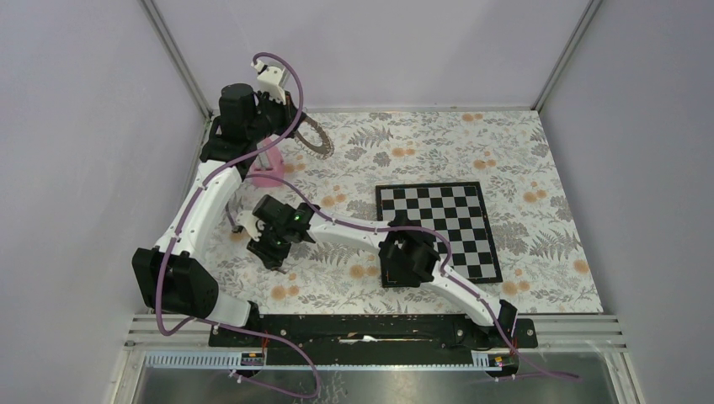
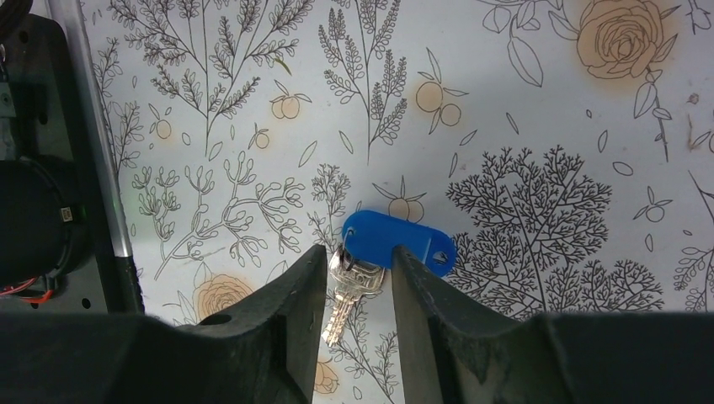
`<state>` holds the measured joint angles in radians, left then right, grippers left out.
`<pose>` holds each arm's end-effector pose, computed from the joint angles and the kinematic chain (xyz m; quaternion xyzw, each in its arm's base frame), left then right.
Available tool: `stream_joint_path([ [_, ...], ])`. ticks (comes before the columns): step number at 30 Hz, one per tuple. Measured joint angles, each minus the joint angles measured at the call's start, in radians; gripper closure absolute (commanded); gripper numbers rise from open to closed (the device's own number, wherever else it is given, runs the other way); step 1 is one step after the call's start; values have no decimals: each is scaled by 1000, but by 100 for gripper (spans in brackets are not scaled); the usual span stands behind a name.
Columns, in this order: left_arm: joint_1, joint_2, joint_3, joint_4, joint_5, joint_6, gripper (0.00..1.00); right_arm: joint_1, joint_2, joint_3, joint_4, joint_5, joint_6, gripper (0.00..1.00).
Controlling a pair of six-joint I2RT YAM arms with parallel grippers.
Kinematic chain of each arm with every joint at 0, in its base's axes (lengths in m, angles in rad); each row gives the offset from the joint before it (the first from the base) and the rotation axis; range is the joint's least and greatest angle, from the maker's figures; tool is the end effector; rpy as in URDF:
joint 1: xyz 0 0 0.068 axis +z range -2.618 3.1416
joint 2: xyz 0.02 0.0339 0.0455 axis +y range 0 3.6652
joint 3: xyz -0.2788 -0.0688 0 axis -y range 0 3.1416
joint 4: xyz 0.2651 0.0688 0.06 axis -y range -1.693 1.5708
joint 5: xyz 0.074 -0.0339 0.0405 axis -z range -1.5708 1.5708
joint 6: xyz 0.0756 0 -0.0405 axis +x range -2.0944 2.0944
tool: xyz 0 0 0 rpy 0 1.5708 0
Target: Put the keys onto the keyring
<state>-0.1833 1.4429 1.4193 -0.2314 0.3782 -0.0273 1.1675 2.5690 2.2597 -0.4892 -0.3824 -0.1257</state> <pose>0.3788 -0.0986 0.4074 0.1751 0.7659 -0.2110 0.5816 0.2196 0.5866 0.1378 -0.6051 0.6828 0.3367 0.2331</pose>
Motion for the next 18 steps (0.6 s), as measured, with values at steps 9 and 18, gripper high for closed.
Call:
stream_joint_path([
  [9,0,0,-2,0,6,0,100,13,0,0,0,5,-3,62],
  [18,0,0,-2,0,12,0,100,26,0,2,-1,29,-19,67],
])
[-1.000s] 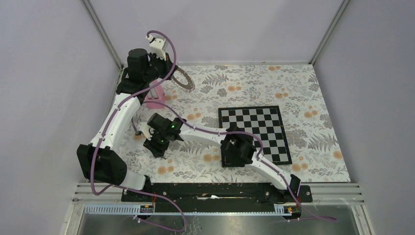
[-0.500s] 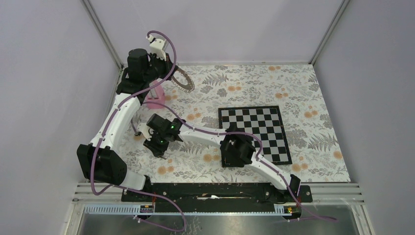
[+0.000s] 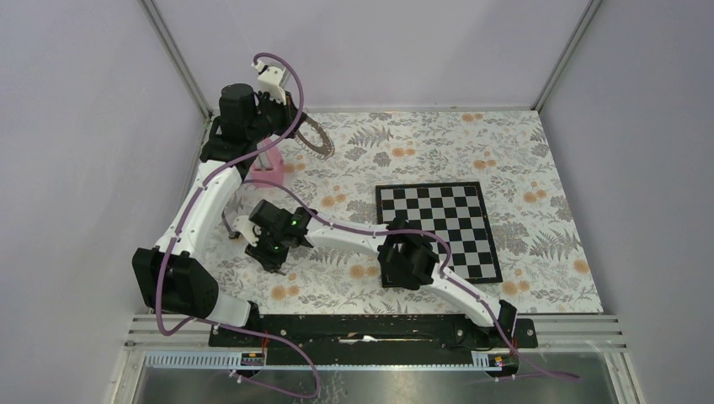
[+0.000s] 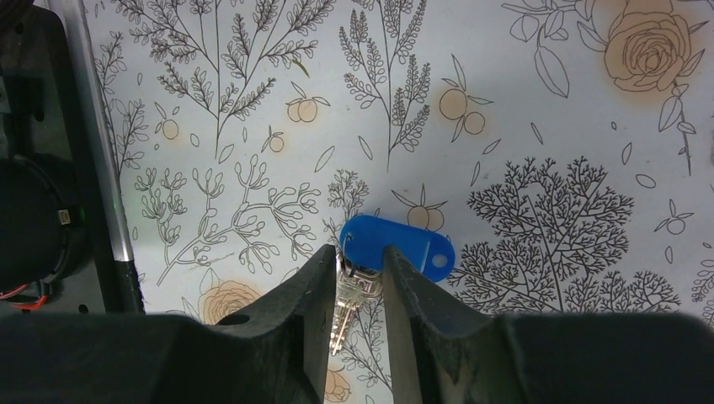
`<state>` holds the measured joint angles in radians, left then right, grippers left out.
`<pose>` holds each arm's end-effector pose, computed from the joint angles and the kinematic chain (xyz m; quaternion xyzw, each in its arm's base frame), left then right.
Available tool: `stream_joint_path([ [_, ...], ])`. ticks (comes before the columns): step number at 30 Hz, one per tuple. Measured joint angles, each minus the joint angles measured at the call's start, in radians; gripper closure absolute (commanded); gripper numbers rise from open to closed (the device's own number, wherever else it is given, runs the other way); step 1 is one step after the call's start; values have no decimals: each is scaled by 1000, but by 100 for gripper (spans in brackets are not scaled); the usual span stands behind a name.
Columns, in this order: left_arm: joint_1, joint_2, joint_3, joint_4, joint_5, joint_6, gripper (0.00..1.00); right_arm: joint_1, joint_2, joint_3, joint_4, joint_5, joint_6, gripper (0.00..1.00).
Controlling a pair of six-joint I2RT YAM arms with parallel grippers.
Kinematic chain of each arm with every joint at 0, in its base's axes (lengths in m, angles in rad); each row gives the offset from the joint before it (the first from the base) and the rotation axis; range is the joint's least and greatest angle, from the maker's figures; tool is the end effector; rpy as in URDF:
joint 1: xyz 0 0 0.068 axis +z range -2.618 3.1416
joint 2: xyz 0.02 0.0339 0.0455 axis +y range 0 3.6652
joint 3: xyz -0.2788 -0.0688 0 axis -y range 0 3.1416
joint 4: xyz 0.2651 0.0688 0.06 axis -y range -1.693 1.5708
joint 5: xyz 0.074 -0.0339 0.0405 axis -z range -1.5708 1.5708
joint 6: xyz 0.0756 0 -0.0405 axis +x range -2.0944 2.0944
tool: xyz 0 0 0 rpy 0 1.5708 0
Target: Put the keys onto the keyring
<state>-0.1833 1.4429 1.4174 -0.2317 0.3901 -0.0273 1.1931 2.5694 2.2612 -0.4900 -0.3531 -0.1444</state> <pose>0.3784 -0.0994 0.4066 0.1785 0.7654 -0.2156 0.5796 0.2067 0.5919 0.1374 -0.6173 0.6745 0.3265 0.2396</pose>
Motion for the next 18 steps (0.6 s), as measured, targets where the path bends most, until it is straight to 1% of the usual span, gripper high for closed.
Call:
stream_joint_path([
  [18,0,0,0,-8,4,0,100,14,0,0,-1,42,-24,82],
])
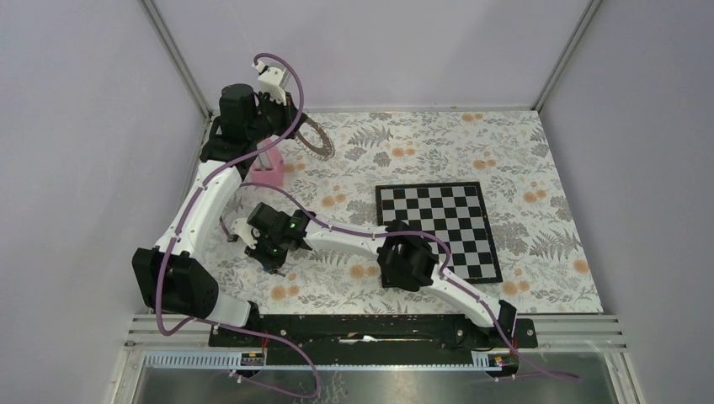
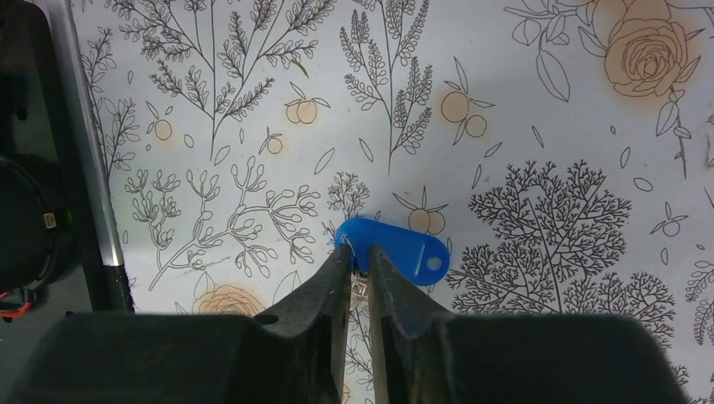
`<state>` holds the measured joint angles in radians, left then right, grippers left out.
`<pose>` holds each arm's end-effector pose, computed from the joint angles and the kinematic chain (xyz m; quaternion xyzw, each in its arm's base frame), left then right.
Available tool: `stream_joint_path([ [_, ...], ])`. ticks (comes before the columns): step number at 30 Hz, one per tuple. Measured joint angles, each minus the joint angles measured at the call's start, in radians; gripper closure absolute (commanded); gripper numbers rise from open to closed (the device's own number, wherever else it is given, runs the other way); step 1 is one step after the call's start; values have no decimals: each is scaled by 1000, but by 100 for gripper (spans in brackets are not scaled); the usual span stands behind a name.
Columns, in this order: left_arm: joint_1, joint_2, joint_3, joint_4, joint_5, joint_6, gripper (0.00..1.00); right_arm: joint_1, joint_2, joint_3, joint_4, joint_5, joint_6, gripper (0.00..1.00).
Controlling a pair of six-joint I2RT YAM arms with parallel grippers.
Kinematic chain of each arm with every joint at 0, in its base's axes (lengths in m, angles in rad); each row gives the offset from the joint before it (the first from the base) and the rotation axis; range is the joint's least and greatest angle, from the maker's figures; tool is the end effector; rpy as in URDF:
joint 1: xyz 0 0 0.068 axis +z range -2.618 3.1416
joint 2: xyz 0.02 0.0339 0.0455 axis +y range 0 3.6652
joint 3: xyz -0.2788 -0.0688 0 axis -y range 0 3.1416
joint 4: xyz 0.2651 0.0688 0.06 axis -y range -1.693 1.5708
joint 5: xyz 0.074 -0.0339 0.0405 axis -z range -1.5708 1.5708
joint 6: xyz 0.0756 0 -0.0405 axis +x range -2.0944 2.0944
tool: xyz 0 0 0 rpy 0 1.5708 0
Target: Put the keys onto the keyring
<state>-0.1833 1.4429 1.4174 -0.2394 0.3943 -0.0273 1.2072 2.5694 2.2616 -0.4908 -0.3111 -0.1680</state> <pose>0.3779 -0.0996 0.4056 0.1793 0.7673 -0.2173 0.5761 0.2014 0.5943 0.1368 -0.6259 0.6702 0.3093 0.2517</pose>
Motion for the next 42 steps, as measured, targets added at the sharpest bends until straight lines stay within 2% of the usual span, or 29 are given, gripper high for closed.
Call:
stream_joint_path([
  [7,0,0,0,0,1,0,100,2,0,0,-2,4,0,88],
  [13,0,0,0,-1,2,0,100,2,-1,0,-6,4,2,100],
  [23,0,0,1,-10,2,5,100,1,-49,-61,-35,21,-14,100],
  [26,0,0,1,-11,1,12,100,-5,-102,-140,-37,32,-23,100],
  [31,0,2,2,-19,1,32,100,-39,-282,-410,19,41,-45,100],
  [36,0,12,2,-24,2,46,100,-123,-480,-658,98,37,-69,100],
  [42,0,17,2,-29,2,61,100,-239,-641,-845,197,-16,-101,100],
])
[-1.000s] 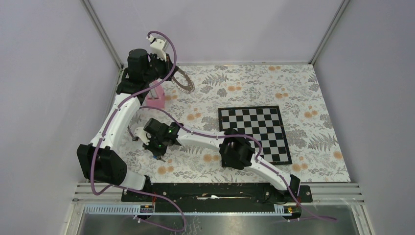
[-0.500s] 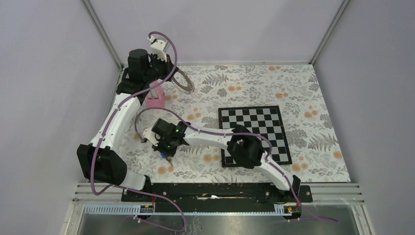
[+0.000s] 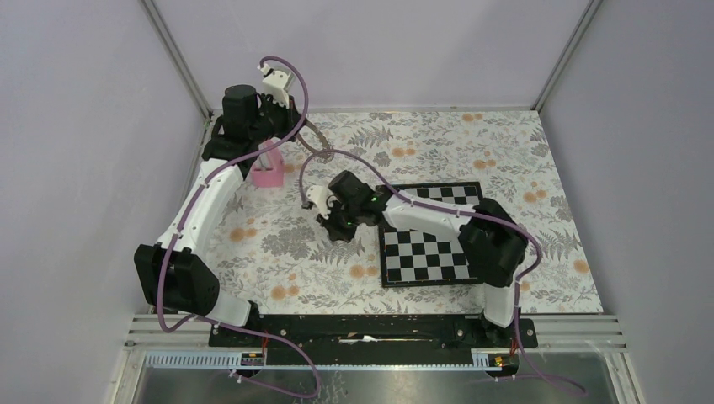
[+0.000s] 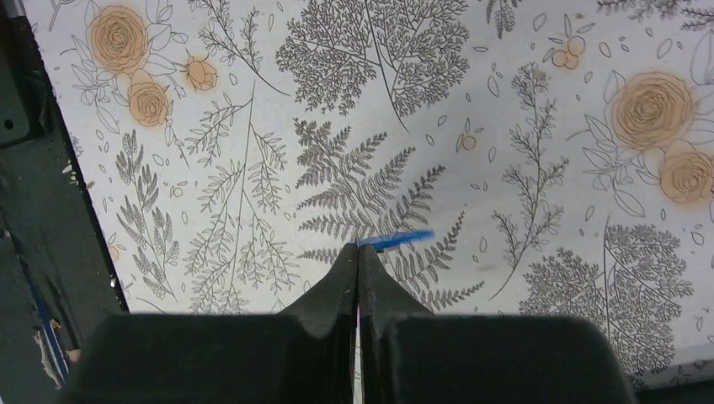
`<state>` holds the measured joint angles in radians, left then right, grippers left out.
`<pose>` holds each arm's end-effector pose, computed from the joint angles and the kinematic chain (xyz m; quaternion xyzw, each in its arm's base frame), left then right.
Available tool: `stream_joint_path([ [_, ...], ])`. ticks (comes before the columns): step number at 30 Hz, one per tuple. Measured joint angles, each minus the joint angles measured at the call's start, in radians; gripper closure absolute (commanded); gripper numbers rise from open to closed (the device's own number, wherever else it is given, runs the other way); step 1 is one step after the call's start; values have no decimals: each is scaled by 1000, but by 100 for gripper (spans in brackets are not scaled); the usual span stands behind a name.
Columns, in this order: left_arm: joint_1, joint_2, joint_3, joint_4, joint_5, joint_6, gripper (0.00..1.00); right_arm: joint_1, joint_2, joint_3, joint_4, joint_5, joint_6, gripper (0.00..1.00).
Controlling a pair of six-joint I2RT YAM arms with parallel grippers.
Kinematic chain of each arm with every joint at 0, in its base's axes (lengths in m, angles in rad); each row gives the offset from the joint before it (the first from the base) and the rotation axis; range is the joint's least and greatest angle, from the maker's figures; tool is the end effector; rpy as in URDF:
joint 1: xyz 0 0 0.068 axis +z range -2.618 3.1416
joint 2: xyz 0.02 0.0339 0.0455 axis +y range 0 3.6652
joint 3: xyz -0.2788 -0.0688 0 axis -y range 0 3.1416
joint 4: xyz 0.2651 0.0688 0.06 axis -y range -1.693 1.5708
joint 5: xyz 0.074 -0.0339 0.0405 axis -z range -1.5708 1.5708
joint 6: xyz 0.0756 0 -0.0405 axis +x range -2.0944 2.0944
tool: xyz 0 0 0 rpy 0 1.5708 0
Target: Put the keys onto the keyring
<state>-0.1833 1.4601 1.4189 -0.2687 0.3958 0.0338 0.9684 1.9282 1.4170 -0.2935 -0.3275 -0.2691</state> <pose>0.3816 -0.1004 0.3958 0.2010 0.7748 -0.2015 0.5645 0.2514 0.4085 0.1924 -0.5804 0.7101 0.2684 0.2946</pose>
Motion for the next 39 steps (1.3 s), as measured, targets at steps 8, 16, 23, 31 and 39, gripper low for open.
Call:
stream_joint_path([
  [8,0,0,-6,1,10,30,100,-71,-120,-113,29,-134,-53,100],
  [16,0,0,-34,6,68,45,100,-189,-253,-149,66,-343,-55,100],
  [23,0,0,-47,11,101,45,100,-226,-308,-192,96,-407,-49,100],
  [31,0,0,-55,16,111,45,100,-226,-307,-234,98,-342,-66,100],
  [39,0,-3,-112,32,212,84,100,-229,-307,-236,116,-343,-66,100],
])
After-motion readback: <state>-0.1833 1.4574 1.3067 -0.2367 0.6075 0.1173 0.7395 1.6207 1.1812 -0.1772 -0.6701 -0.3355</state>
